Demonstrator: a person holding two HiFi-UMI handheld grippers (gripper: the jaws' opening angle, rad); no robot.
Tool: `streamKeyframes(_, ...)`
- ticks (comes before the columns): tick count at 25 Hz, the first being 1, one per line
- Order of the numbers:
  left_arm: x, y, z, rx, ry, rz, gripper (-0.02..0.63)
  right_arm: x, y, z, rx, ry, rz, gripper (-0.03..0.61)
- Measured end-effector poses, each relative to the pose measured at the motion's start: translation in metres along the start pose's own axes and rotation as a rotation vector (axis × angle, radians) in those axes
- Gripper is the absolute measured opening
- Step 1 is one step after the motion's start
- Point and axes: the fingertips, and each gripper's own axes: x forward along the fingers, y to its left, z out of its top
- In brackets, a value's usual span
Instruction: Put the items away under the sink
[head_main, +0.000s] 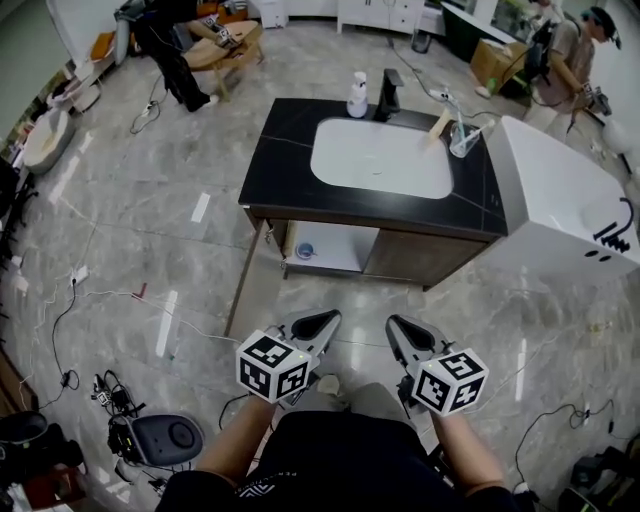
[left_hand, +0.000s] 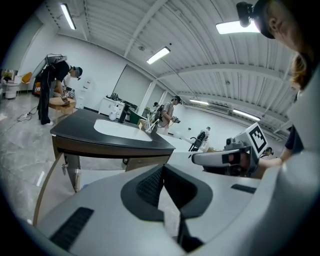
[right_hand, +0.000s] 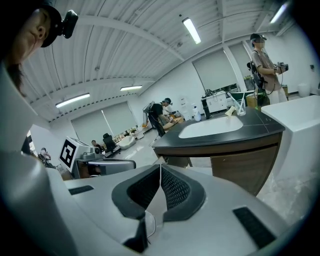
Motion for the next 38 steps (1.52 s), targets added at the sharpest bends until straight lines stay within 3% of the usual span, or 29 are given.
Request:
streamKeyframes(6,0.022,0.009,0.007,-0.021,0.014,-0.021,0.002,0.010,-0.020,0.013,0.025,0.011,-0.015,0.035)
streamKeyframes(18,0.064,0.035,0.060,0.008,-0.018,0.039,0.002,0.050,-0.058,0.068,-0.034,0.004,0.059,0.035)
streamKeyframes(28,0.110,0.032,0.093,0.008,-0.060,0.039,0.002,0.058,-0.099,0.101,-0.061,-0.003,0.112,0.035)
streamKeyframes(38,0.161,0.029,0.105,0.025,-0.052,0.046,0.002,0.055,-0.149,0.113,-0.072,0.004,0.122,0.035)
